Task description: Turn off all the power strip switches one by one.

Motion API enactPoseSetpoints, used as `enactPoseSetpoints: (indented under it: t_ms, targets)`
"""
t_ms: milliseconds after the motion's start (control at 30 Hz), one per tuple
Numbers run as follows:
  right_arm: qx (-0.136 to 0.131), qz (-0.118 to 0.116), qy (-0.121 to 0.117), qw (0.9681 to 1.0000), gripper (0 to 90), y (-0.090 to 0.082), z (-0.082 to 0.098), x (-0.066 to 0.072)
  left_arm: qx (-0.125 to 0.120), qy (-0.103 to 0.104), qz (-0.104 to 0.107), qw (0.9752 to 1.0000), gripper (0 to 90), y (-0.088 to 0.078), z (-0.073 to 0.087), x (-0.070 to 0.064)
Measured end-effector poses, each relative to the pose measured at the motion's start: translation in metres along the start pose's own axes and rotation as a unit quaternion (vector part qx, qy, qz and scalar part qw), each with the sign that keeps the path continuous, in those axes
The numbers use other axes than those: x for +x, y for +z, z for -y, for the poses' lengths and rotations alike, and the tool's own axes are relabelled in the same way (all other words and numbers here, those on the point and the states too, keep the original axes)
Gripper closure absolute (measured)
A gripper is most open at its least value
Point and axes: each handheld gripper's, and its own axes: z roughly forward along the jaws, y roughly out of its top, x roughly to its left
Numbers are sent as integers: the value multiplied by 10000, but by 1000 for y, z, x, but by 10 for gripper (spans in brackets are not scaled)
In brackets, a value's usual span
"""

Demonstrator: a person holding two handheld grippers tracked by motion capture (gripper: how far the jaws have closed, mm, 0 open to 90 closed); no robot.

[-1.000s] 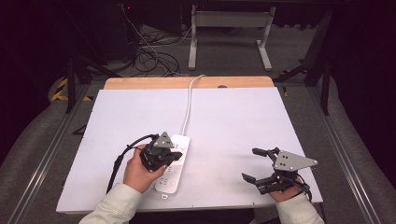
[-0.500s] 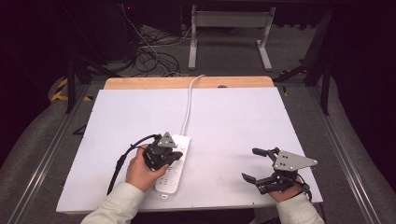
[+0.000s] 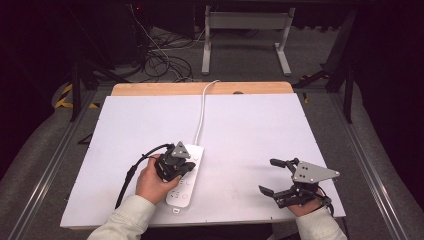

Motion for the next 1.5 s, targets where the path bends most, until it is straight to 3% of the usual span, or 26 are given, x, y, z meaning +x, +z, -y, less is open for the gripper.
enactPoseSetpoints:
  t_ms: [533, 800, 1500]
  targets:
    - [5, -13, 3, 10000, 112, 1, 0, 1, -10, 51, 5, 10000, 900, 4, 0, 0]
    - [19, -13, 0, 10000, 112, 1, 0, 1, 64, 214, -198, 9996, 900, 4, -1, -6]
    - [27, -13, 16, 10000, 112, 2, -1, 2, 72, 160, -139, 9997, 900, 4, -1, -4]
